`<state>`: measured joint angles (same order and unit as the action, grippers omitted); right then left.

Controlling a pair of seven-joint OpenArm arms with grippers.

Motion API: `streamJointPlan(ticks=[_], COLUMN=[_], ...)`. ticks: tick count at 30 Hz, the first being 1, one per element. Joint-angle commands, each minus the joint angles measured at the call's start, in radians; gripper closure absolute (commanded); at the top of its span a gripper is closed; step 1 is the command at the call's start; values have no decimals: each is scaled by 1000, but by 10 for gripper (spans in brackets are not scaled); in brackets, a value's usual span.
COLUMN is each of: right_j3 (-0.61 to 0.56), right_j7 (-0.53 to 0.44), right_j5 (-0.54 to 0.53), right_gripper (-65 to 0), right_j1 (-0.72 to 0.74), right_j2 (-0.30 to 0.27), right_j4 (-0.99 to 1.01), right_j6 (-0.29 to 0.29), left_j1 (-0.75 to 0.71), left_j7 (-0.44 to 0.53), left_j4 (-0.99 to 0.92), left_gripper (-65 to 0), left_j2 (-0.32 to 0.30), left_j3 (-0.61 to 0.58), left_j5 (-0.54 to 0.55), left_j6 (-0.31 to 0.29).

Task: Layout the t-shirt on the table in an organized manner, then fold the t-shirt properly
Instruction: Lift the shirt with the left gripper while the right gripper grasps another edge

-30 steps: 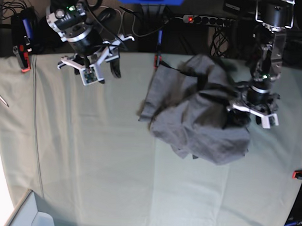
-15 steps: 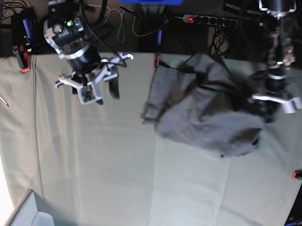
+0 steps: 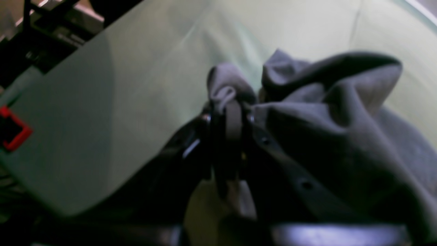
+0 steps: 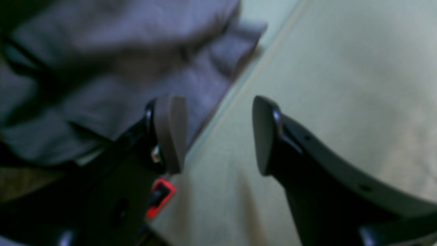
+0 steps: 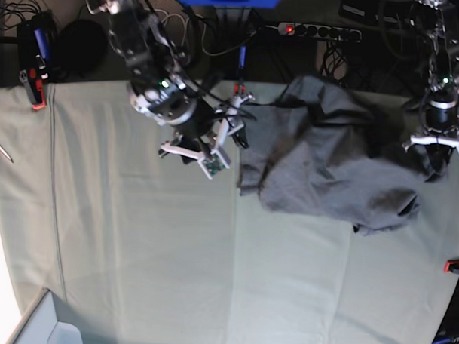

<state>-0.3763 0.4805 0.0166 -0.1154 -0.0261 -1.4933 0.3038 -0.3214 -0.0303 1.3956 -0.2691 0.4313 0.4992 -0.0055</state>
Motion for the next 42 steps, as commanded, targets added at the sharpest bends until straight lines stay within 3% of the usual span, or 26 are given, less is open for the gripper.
streamJointPlan(ticks=[1,9,16,19,21,22,26,33,36,42], right_j3=[1,1,1,1,3,3,49,325,442,623], right_j7=[-24,-26,-26,-26,-26,-26,-24,-18,-18,-18], right_j5=[-11,-14,-14,-14,-16,-16,-16,-14,-14,-14], right_gripper=[-321,-322,-315,-227,-56,0,0,0,0,0], right_j1=[39,260,357,354,349,345,276,204,204,254], right_j2=[19,108,130,127,117,104,25,-45,-67,-67], right_j4=[24,328,498,498,478,454,198,-194,-255,-263], right_j6=[13,13,13,13,15,15,15,15,15,15], left_j1=[9,1,-15,-12,-9,-8,12,34,38,31], left_j7=[28,28,28,28,28,28,28,28,28,28], left_j4=[11,9,9,9,14,18,52,136,139,132], left_gripper=[-2,-2,-2,-2,-2,-2,-2,-2,-2,-2], left_j2=[-17,-6,6,6,6,8,8,8,12,83], left_j3=[8,2,2,2,2,2,-28,-101,-159,-253], left_j5=[0,0,-1,-1,-1,-1,0,0,0,-7], left_j6=[2,2,2,2,2,2,3,8,8,3])
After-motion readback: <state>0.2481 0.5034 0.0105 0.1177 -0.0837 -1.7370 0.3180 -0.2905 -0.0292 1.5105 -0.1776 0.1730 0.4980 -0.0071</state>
